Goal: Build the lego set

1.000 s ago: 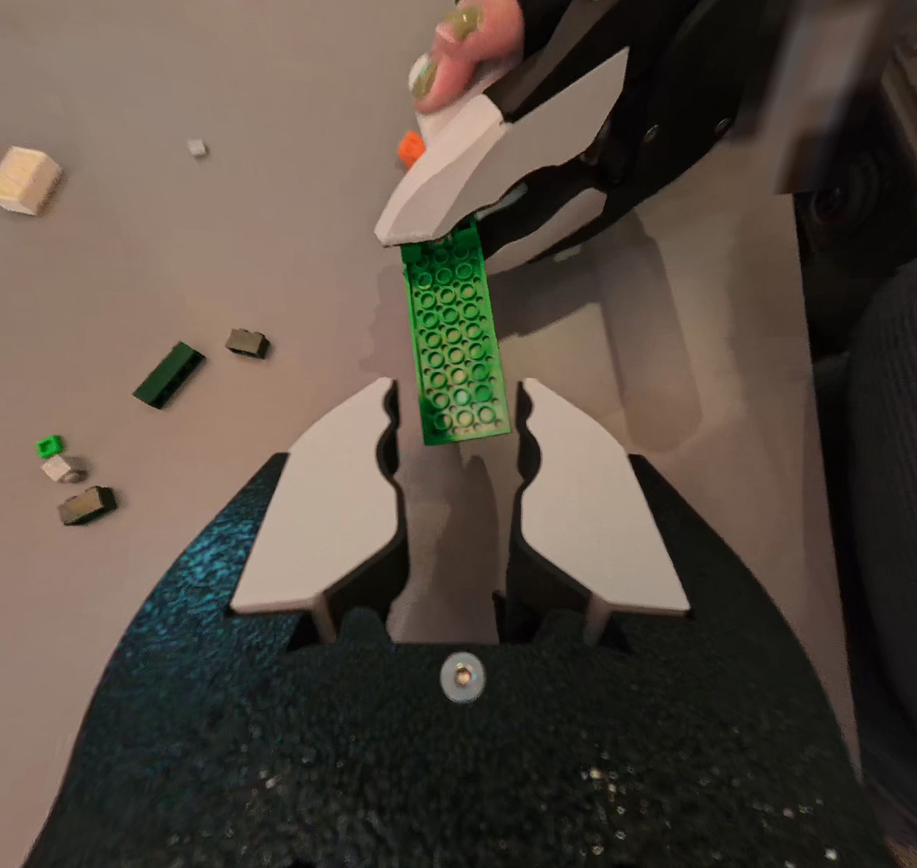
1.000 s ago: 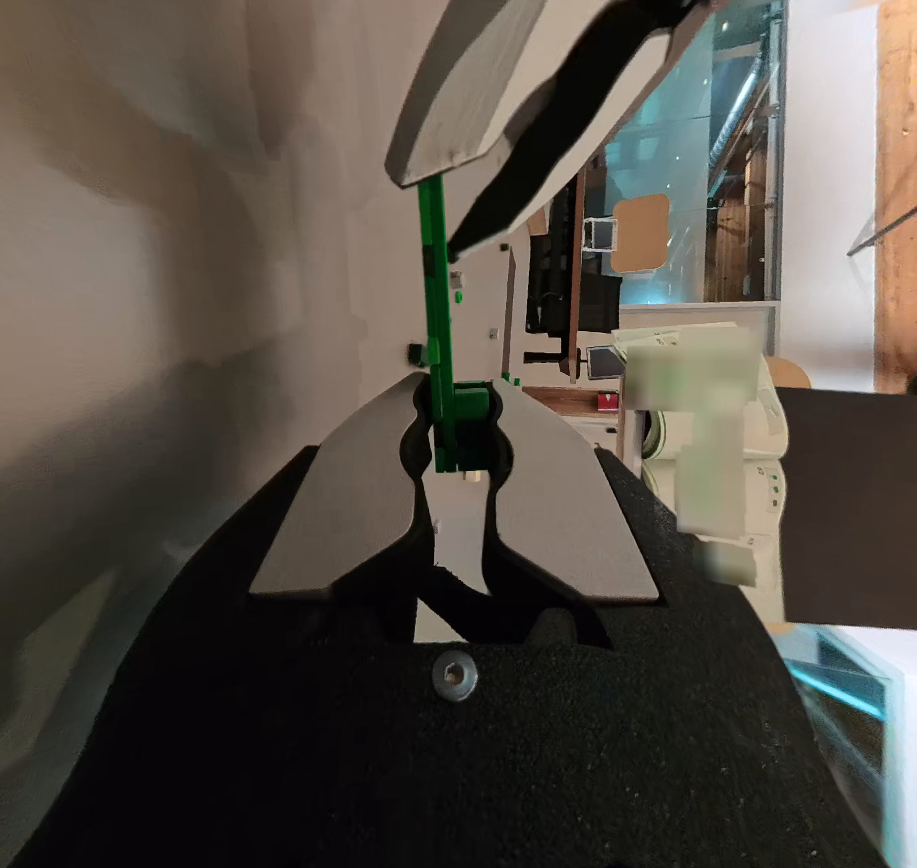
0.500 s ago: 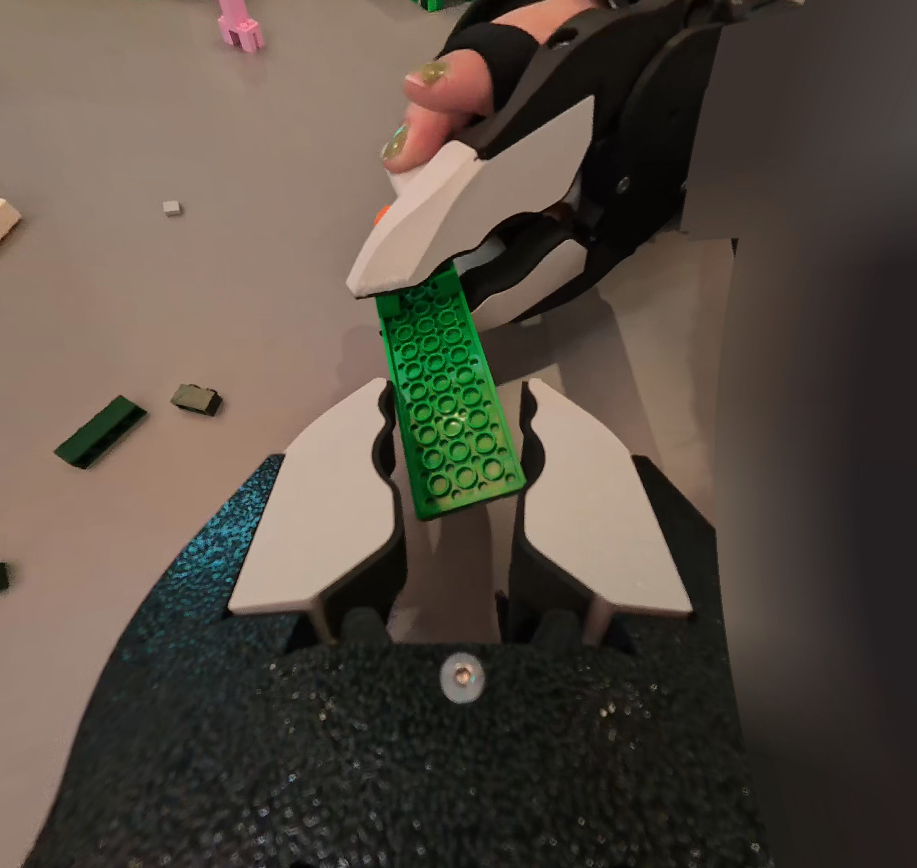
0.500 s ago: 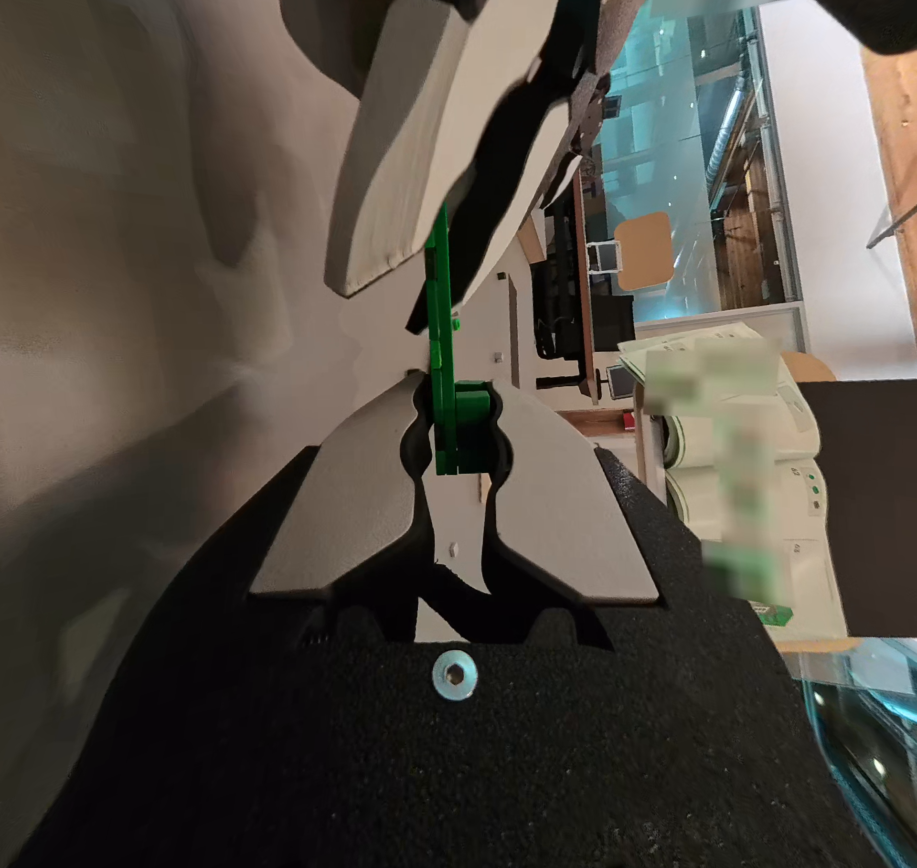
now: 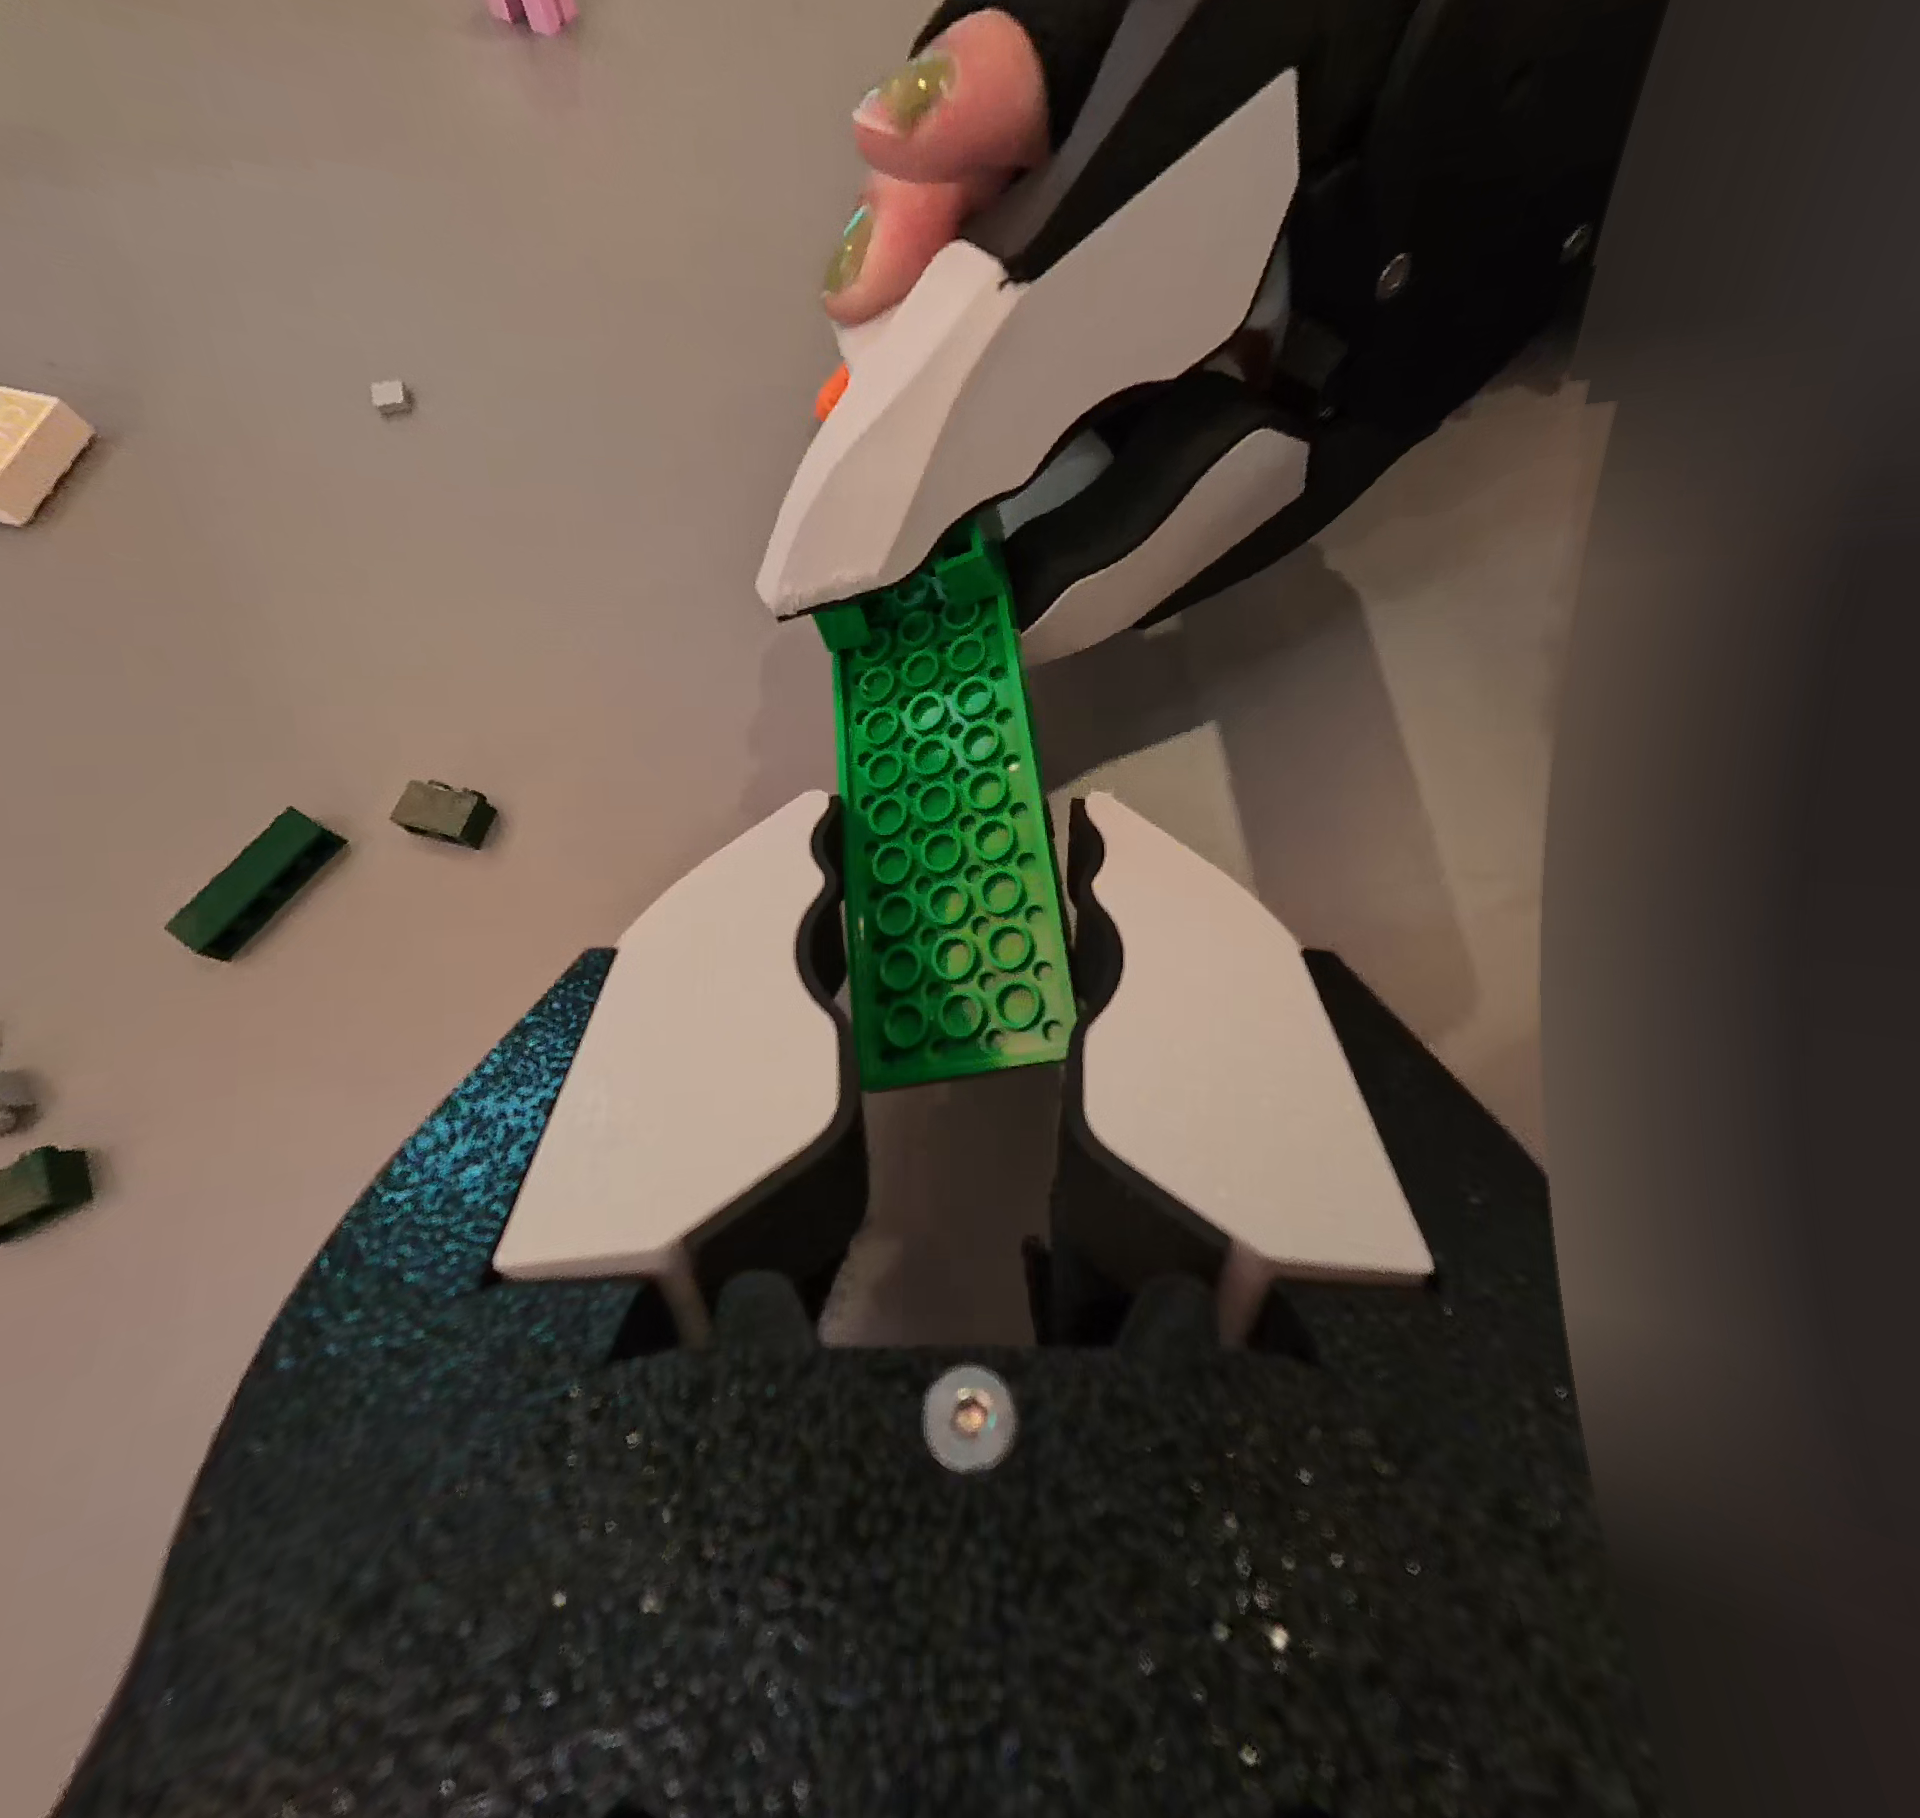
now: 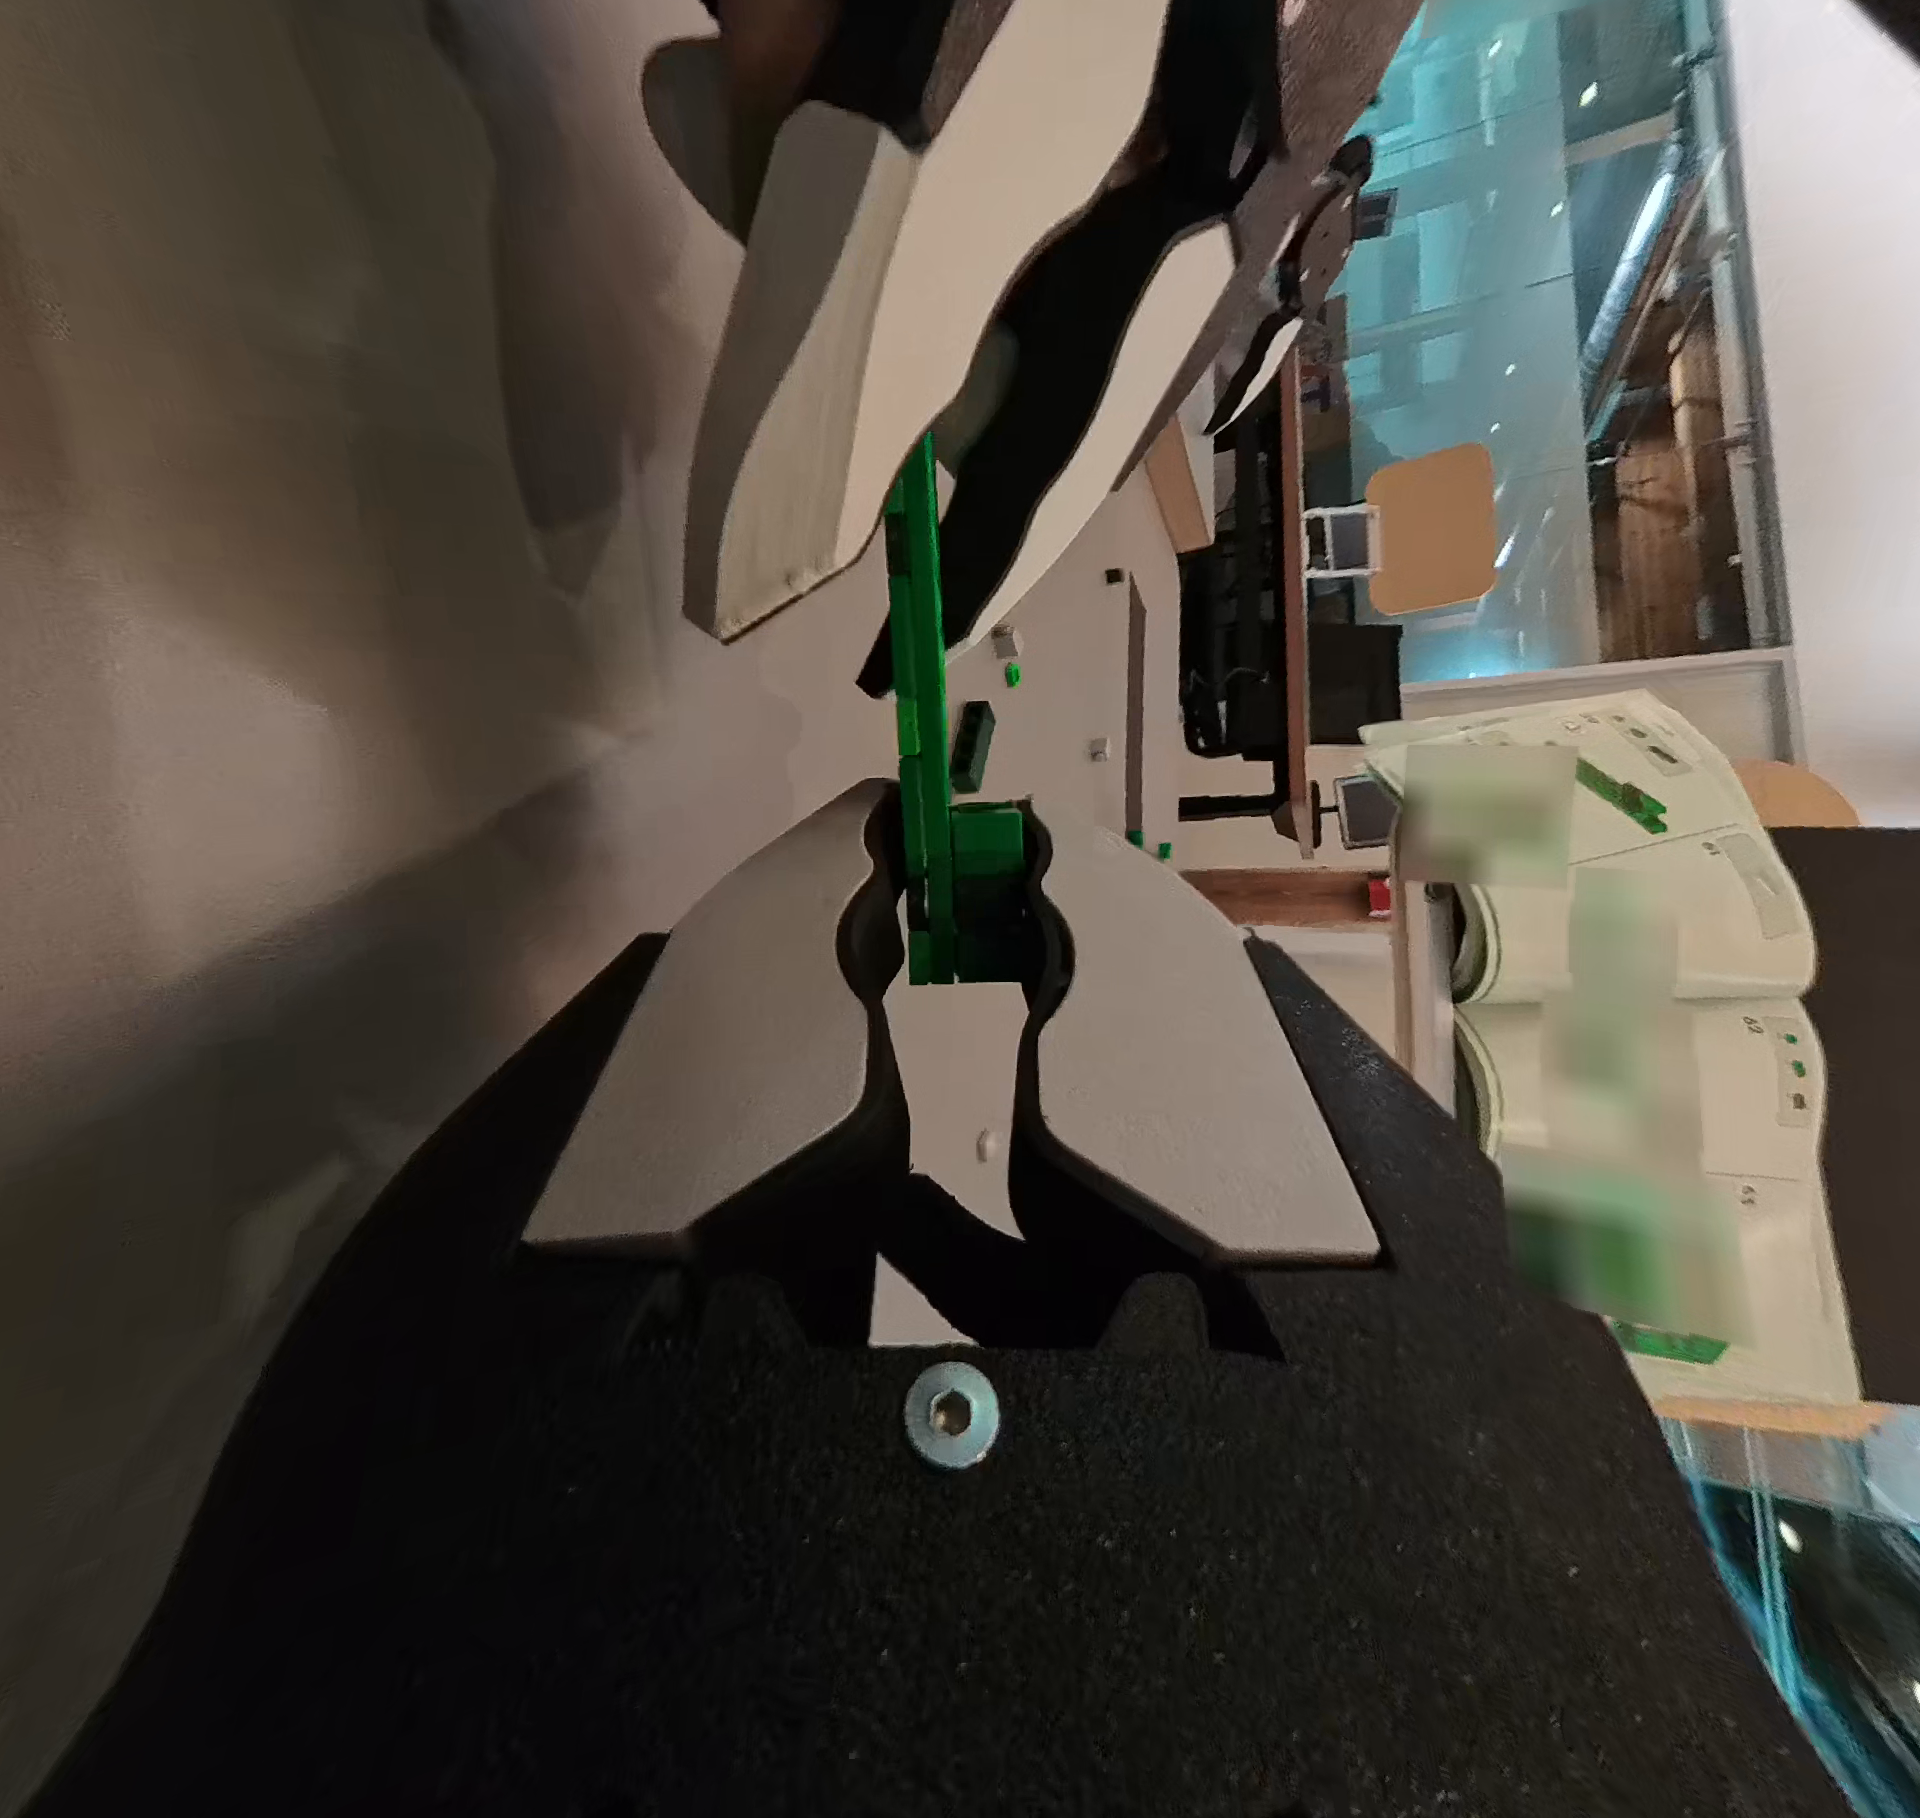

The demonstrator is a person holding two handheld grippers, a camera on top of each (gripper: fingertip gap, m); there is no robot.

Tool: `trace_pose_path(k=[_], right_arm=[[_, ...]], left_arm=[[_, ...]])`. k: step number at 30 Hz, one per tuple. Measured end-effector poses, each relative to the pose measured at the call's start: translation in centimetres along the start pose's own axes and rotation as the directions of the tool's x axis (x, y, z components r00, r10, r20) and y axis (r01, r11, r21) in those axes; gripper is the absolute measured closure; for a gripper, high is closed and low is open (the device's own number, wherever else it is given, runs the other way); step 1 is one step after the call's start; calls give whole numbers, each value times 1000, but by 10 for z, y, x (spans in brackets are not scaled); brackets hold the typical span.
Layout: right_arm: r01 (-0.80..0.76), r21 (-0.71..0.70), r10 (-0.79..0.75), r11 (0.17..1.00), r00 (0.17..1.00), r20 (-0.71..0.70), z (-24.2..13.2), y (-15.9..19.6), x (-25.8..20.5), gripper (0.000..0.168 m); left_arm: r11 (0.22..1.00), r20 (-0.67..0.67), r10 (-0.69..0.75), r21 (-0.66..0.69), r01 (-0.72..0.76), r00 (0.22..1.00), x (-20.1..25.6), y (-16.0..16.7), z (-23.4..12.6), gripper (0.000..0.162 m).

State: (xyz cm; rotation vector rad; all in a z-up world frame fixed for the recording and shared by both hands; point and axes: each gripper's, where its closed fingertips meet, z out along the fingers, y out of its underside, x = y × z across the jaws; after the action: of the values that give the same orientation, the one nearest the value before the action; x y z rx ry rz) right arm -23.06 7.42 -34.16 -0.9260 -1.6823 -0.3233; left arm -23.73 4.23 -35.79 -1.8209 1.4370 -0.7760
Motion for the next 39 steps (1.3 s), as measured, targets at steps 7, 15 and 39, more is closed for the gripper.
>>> trace_pose_path(k=[7, 15, 39], right_arm=[[-14, 88, 23, 996, 994, -111, -8, -12, 16, 137], [-6, 95, 14, 995, 996, -86, -9, -11, 12, 140], [-633, -231, 642, 739, 557, 526, 16, -4, -49, 136]], left_arm=[[999, -35, 17, 49, -15, 999, 0, -7, -8, 123], [998, -65, 49, 48, -46, 997, 3, -6, -9, 124], [976, -87, 68, -201, -85, 994, -40, 56, -28, 124]])
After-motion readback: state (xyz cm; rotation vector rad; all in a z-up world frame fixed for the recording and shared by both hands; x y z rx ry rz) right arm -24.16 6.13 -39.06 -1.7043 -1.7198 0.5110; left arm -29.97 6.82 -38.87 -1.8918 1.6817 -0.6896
